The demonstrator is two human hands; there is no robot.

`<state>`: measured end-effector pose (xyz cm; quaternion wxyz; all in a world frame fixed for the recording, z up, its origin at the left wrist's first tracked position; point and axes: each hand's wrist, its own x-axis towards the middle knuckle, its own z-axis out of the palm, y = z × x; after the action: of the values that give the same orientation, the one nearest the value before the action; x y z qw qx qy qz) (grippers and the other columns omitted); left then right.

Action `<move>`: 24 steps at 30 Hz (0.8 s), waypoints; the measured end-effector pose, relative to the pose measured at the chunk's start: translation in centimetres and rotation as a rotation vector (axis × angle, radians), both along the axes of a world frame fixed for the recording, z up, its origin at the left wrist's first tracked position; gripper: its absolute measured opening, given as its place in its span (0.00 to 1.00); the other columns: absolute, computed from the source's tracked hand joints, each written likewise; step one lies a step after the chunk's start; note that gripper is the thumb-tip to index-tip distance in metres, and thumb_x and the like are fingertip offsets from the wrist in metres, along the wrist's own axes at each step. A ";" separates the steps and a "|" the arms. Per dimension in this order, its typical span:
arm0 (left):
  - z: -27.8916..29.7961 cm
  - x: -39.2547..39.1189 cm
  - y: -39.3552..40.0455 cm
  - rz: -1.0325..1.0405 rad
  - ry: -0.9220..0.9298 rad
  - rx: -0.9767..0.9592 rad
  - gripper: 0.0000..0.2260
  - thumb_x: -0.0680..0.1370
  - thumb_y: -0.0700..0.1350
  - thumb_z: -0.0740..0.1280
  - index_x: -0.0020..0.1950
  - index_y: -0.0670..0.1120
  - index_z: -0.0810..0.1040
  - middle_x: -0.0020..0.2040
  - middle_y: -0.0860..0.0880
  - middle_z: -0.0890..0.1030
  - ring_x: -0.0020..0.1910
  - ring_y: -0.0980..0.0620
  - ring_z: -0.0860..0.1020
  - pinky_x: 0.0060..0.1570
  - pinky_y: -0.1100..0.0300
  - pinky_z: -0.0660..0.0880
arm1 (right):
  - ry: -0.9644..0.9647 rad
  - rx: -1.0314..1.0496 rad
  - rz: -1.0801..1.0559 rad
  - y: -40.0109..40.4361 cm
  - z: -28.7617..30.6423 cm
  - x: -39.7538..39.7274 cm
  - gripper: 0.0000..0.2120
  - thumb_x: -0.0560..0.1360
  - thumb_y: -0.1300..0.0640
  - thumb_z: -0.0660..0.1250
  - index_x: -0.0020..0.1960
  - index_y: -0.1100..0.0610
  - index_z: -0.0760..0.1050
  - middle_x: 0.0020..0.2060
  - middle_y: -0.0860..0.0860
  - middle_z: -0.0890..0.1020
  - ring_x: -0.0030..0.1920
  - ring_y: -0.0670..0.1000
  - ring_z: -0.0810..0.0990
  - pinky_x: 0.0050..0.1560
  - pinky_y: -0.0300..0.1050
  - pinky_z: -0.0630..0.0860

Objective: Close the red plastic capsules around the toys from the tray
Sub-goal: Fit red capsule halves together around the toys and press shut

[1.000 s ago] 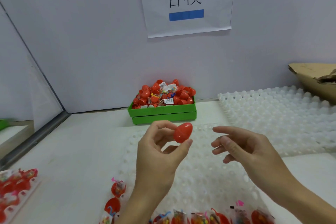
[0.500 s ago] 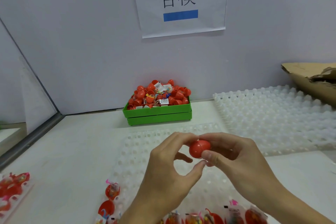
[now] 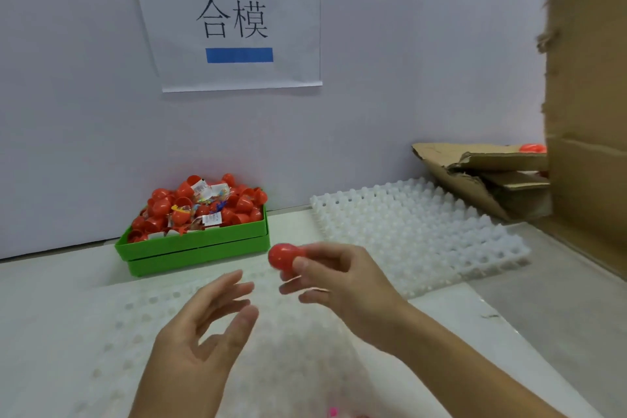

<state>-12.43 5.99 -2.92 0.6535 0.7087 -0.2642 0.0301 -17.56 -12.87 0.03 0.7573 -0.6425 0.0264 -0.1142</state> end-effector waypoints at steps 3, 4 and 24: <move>-0.3 0.5 0.1 0.020 -0.021 -0.022 0.16 0.64 0.53 0.69 0.51 0.54 0.82 0.48 0.55 0.86 0.48 0.56 0.83 0.40 0.49 0.81 | 0.035 0.383 -0.175 -4.8 2.0 3.2 0.12 0.79 0.54 0.67 0.52 0.64 0.79 0.40 0.57 0.85 0.40 0.53 0.86 0.36 0.38 0.79; -0.3 0.6 0.1 0.032 -0.030 -0.022 0.14 0.65 0.51 0.69 0.49 0.54 0.83 0.47 0.54 0.86 0.47 0.55 0.83 0.36 0.53 0.81 | 0.031 0.473 -0.270 -6.9 2.7 4.4 0.14 0.80 0.52 0.66 0.51 0.65 0.78 0.38 0.57 0.85 0.39 0.52 0.86 0.34 0.37 0.79; 0.4 3.2 0.7 -0.070 -0.029 0.078 0.06 0.67 0.43 0.74 0.32 0.54 0.86 0.40 0.42 0.86 0.34 0.50 0.83 0.35 0.67 0.78 | -0.220 0.910 -0.778 -22.0 4.6 11.5 0.16 0.82 0.65 0.47 0.64 0.68 0.67 0.61 0.62 0.79 0.54 0.57 0.81 0.44 0.39 0.78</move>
<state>-9.22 6.65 -2.55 0.6221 0.7234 -0.2994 0.0073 -6.04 -34.90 4.59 0.8569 -0.1822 0.2271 -0.4255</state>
